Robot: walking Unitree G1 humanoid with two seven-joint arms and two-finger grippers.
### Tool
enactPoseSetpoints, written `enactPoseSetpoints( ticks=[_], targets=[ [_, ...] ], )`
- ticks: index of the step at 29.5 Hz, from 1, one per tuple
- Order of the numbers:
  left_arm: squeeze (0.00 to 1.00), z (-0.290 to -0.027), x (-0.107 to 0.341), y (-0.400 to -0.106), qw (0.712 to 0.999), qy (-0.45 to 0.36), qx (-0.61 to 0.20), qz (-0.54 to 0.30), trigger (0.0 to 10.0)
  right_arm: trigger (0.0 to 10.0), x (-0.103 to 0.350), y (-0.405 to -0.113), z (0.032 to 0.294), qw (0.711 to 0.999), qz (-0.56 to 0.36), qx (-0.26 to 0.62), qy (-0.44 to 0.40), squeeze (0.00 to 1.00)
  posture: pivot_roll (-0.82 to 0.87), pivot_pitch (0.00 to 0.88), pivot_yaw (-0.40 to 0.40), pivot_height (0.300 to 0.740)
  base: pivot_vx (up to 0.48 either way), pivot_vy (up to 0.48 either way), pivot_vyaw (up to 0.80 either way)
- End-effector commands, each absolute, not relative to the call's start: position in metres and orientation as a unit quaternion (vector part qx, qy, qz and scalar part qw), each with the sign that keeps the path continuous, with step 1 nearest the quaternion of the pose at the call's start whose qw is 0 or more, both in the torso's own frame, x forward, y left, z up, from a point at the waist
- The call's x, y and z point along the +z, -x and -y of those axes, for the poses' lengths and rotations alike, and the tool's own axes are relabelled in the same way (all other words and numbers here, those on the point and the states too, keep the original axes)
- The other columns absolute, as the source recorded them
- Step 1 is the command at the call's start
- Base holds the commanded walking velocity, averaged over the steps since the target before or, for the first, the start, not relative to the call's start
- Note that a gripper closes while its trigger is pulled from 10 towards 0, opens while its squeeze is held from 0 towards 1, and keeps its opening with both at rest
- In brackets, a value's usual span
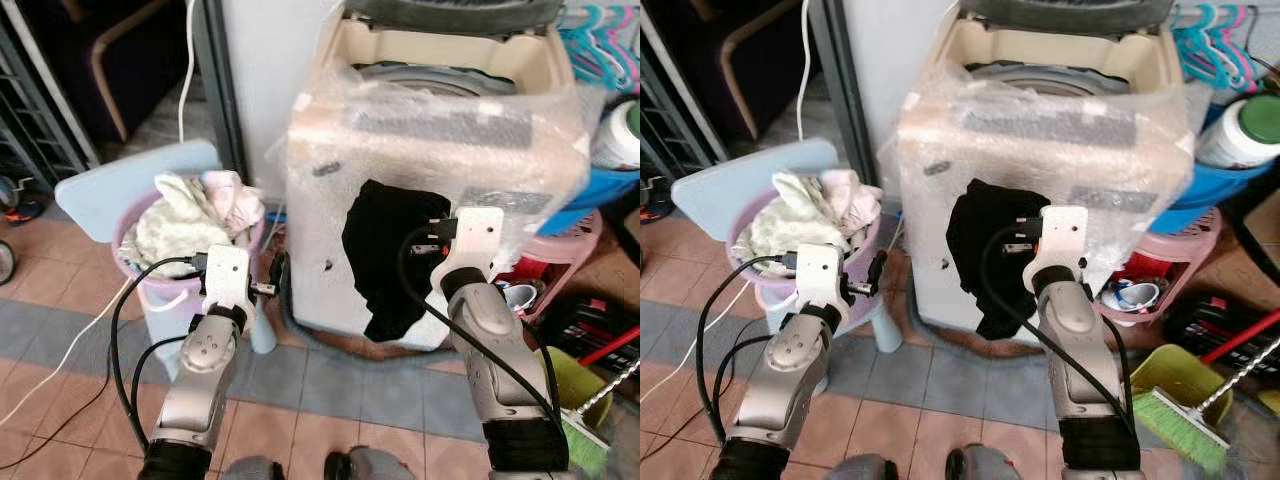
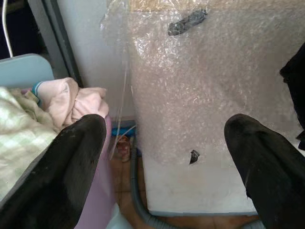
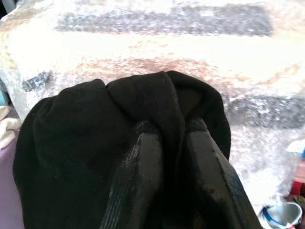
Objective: Clothes washing
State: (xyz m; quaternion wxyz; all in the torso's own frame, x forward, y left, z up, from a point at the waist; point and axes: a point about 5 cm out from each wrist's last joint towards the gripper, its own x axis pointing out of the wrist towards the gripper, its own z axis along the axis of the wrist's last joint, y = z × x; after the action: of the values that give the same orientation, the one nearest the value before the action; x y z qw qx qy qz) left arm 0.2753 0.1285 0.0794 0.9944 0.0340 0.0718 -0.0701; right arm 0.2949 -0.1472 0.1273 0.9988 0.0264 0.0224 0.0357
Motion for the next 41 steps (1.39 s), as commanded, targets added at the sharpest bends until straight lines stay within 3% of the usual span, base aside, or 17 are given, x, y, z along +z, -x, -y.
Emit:
enactPoseSetpoints(
  ticks=[1, 17, 30, 41],
  targets=[
    [0.0, -0.129, 0.082, -0.277, 0.995, -0.032, -0.067, -0.07, 10.0, 10.0, 0.134, -0.296, 0.148, 0.999, -0.006, 0.034, -0.021, 0.0, -0.07, 0.017, 0.035, 0.74, 0.0, 0.0, -0.79],
    [0.0, -0.148, 0.083, -0.279, 0.996, -0.059, -0.01, -0.067, 10.0, 10.0, 0.136, -0.296, 0.142, 0.998, 0.006, 0.058, -0.019, 0.0, -0.07, 0.013, 0.036, 0.74, 0.0, 0.0, -0.14],
    [0.0, -0.15, 0.087, -0.277, 0.997, -0.04, -0.009, -0.06, 10.0, 10.0, 0.163, -0.305, 0.132, 0.993, 0.071, 0.099, 0.009, 0.0, -0.07, 0.01, 0.037, 0.74, 0.0, 0.0, 0.0],
    [0.0, -0.148, 0.082, -0.275, 0.997, -0.033, -0.012, -0.074, 10.0, 10.0, 0.19, -0.313, 0.12, 0.977, 0.125, 0.169, 0.046, 0.0, -0.06, 0.02, 0.035, 0.74, 0.407, 0.0, 0.0]
  ],
)
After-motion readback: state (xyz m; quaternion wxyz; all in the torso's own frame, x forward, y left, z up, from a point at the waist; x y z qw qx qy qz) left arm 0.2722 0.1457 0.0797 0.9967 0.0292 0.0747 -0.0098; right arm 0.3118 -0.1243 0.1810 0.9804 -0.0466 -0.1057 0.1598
